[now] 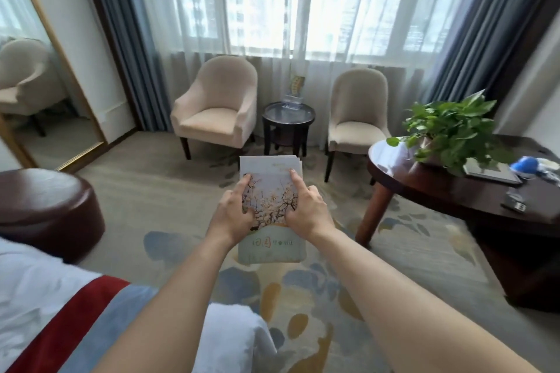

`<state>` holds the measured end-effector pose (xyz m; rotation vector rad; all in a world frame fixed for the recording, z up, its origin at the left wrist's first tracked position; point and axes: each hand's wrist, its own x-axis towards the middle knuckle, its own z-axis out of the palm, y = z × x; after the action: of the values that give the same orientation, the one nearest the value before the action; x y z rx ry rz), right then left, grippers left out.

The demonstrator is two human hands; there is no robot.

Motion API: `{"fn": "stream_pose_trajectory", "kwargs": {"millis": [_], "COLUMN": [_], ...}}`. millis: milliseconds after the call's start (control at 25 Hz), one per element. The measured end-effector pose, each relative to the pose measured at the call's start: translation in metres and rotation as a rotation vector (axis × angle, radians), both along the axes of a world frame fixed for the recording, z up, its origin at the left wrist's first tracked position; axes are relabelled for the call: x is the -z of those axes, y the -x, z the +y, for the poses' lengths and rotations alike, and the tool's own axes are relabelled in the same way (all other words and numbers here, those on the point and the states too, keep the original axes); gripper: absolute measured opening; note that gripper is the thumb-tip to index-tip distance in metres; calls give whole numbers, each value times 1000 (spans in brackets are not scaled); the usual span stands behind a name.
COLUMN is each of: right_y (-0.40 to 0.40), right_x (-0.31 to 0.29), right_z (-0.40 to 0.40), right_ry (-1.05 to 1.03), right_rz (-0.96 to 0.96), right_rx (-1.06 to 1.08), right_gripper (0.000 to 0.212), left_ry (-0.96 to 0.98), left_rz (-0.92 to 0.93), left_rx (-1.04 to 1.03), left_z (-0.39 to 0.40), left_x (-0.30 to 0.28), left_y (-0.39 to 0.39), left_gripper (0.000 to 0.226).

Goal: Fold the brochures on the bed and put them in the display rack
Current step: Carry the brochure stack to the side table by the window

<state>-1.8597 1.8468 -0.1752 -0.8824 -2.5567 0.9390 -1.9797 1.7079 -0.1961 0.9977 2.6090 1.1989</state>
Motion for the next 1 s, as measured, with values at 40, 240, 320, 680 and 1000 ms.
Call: {"fn": "stream_pose_trajectory", "kwargs": {"millis": [40,240,320,680,1000], "right_y": [9,52,67,143,224], "right_x": [0,-1,0,14,2], "right_z": [11,61,82,220,343], "right_ry": [9,16,39,66,46], "right_rz": [2,-15,-16,-17,11], "right_rx": [17,88,111,165,133], "right_gripper": [91,92,94,92,94], "left_ry": [1,12,27,69,72], "left_rz": [-5,16,1,-1,14], "left_rx": [16,92,117,147,125], "left_z": [14,77,102,247,361], "left_x": [1,4,4,13,-7], "left_y": [13,66,82,164,240], "left_gripper": [76,76,75,76,77]}}
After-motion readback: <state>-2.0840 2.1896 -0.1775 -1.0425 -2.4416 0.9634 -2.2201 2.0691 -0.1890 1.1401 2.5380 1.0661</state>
